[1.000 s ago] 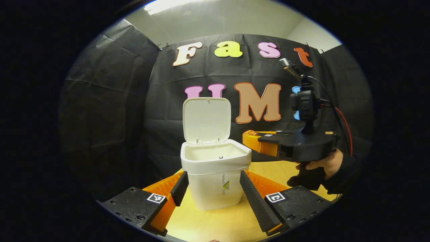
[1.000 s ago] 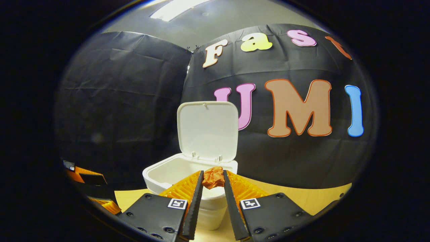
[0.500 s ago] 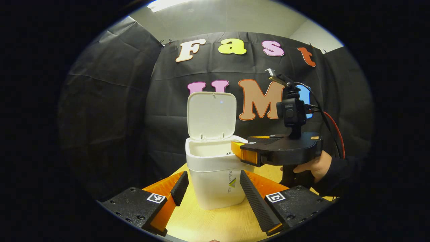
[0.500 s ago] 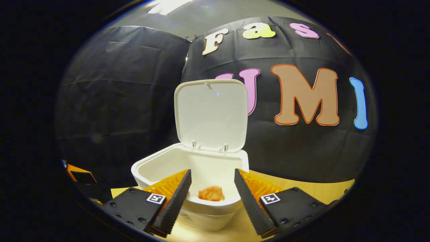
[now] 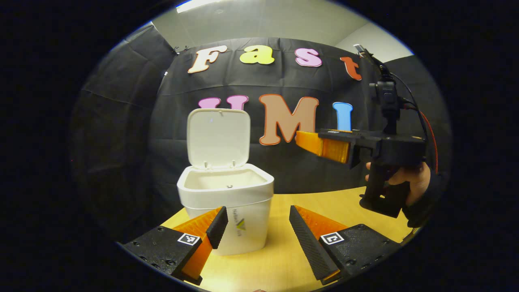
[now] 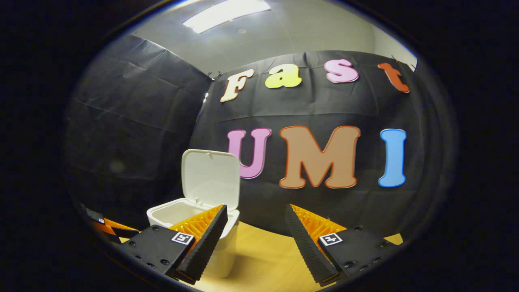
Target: Press the lid of the desktop garbage bin to open it, pick up the crumpled paper on the desktop and throw it into the bin, then pick up the pop can on the desktop and drop it into the bin, and finally close the garbage bin lid.
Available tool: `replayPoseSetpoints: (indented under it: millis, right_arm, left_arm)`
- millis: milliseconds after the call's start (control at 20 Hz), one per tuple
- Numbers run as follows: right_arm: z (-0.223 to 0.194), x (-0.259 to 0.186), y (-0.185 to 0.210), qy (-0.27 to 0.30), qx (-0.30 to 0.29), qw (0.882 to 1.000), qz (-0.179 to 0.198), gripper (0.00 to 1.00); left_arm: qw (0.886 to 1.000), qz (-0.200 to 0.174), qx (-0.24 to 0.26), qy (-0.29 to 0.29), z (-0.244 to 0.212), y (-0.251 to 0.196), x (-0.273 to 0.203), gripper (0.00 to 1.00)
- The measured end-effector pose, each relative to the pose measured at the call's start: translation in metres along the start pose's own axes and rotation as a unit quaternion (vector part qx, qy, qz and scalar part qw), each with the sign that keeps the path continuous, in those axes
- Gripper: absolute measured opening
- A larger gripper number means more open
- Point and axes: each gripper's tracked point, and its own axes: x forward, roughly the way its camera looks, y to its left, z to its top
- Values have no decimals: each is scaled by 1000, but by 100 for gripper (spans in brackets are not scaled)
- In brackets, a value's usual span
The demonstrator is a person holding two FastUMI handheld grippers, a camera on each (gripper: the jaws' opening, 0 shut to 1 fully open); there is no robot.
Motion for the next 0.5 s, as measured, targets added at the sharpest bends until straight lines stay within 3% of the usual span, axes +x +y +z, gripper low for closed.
replayPoseSetpoints:
  millis: [300, 400, 500]
  right_arm:
    - [-20, -76, -104, 20, 6, 994, -105, 96]
    - [-31, -99, -134, 30, 12, 990, -135, 100]
    - [-46, -120, -159, 41, 21, 986, -163, 96]
  left_arm:
    - [997, -81, 3, 13, -16, -80, 23, 92]
    - [995, -98, 15, 15, -22, -101, 31, 92]
    - [994, -108, 27, 22, -35, -117, 40, 92]
